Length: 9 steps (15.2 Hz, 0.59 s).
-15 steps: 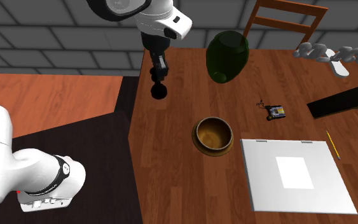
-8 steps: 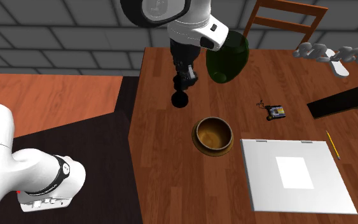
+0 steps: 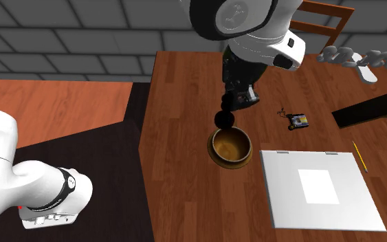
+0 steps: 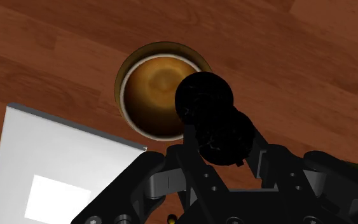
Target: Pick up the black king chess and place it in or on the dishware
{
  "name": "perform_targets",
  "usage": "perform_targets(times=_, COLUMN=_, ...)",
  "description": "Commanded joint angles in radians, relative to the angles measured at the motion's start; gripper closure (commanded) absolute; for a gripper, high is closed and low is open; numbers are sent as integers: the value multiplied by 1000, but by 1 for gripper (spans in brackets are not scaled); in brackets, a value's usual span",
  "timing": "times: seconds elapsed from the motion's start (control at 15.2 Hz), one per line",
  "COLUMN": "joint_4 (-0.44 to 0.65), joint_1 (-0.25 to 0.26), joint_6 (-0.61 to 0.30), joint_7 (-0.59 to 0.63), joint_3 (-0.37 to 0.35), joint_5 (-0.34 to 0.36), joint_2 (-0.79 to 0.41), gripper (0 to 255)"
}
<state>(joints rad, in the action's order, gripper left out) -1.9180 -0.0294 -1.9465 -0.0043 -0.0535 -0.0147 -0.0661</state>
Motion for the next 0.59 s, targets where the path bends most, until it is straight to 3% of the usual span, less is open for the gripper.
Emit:
perform_targets(times=0.0, joint_4=59, joint_1=-19, joint_6=18, joint_7=-36, joint_3=17, joint_5=2, joint_2=-42, gripper=255)
perform_targets(times=0.13, joint_4=133, joint_1=-37, joint_6=42, joint_7=-68, joint_3=32, joint_5=3, joint_2=-92, gripper=255)
perform_targets(times=0.53, joint_4=77, joint_1=-37, joint_6=-34, joint_7=-69, joint_3=31, joint_5=3, joint_2=-112, gripper=255)
